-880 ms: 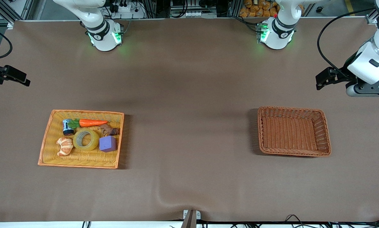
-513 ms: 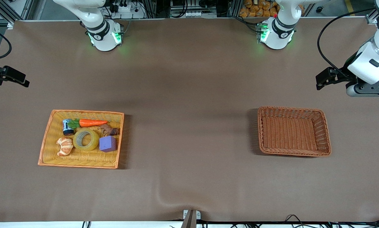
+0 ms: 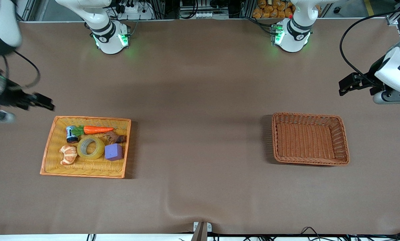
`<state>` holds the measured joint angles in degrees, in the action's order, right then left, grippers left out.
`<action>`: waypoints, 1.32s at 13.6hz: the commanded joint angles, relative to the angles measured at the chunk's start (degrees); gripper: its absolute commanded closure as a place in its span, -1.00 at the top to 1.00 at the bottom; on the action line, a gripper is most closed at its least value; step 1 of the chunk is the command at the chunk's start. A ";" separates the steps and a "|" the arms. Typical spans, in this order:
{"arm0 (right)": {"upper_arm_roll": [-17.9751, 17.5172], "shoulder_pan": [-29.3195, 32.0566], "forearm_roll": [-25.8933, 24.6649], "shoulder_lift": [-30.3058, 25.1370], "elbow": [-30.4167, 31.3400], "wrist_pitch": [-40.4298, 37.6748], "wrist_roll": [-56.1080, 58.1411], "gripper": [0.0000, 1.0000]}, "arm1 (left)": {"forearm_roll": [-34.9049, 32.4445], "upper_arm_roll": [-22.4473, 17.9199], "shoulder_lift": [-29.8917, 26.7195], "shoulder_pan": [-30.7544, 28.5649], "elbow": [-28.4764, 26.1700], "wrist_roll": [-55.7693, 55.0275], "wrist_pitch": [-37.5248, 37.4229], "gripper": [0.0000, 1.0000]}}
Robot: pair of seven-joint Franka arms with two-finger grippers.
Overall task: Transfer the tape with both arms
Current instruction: 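Move the right gripper toward the yellow tray, then lower the right gripper onto the tape roll and close it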
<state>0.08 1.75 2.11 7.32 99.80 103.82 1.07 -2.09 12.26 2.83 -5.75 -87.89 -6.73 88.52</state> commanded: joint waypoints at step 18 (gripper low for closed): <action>0.18 -3.86 3.78 26.96 4.18 24.60 19.24 -0.99 | 0.50 0.84 -0.01 -0.57 0.43 0.22 -0.10 1.00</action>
<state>0.56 -2.02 4.84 34.05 104.29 128.42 19.20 -2.08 12.91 4.21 -6.05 -87.77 -6.73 88.72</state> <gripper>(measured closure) 0.335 0.000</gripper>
